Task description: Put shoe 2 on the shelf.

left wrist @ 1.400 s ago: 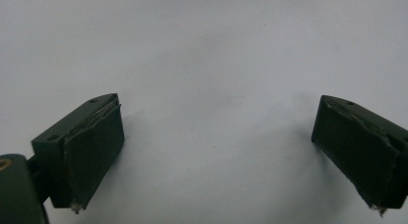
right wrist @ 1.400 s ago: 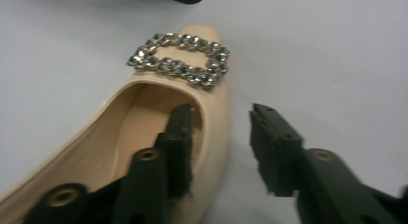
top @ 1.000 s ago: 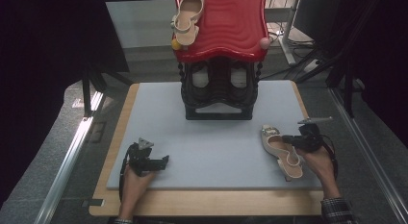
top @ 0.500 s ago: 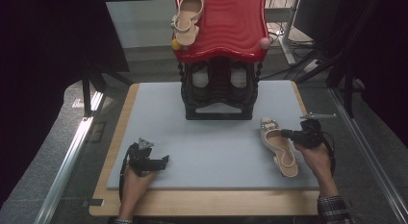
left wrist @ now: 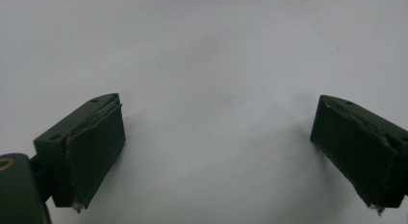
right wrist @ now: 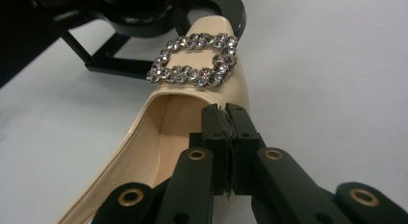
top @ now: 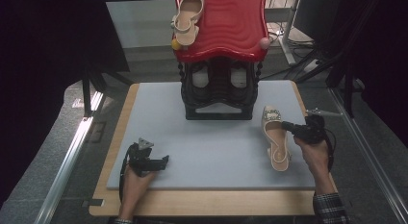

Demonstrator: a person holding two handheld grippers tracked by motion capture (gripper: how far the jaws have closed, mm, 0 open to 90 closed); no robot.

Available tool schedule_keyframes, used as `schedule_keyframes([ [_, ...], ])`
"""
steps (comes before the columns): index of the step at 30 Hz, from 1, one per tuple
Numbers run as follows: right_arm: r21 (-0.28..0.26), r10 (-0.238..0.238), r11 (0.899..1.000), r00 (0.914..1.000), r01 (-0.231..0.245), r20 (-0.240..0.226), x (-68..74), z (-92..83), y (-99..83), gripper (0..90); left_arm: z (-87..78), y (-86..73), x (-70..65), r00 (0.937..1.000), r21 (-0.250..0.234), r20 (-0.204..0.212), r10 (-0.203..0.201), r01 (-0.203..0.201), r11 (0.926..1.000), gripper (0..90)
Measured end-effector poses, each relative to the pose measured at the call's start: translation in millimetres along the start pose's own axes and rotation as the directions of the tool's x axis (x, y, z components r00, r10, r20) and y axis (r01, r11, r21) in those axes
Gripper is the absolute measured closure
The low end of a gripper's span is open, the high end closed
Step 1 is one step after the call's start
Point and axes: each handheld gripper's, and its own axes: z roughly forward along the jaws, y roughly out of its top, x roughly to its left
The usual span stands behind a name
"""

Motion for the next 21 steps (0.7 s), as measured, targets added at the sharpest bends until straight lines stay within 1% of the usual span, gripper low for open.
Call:
schedule_keyframes([
  [4,-0.026,0.009,1.000,0.9999,-0.009,-0.010,-0.5,-2.9,4.5,88.2,0.0,-0.1,-0.1,1.0000,0.000,0.000,0.000,0.000,1.0000,4.9],
  [9,-0.053,0.013,0.999,0.9998,-0.013,-0.012,0.8,-7.2,13.6,88.2,0.0,-0.1,-0.1,1.0000,-0.001,0.000,-0.001,0.001,1.0000,4.9],
  [14,-0.083,0.030,0.996,0.9993,-0.032,-0.024,2.3,-9.9,25.9,88.2,-0.2,-0.1,0.2,1.0000,0.001,0.001,0.004,-0.004,1.0000,4.9],
  [18,-0.111,0.027,0.993,0.9996,-0.029,-0.012,4.9,-10.7,37.7,88.2,-0.1,-0.2,0.2,1.0000,0.001,0.001,0.003,-0.003,1.0000,5.0],
  [21,-0.130,0.043,0.991,0.9990,-0.044,-0.011,6.2,-11.8,47.2,88.2,-0.1,-0.2,0.2,1.0000,0.000,0.001,0.003,-0.003,1.0000,5.0],
])
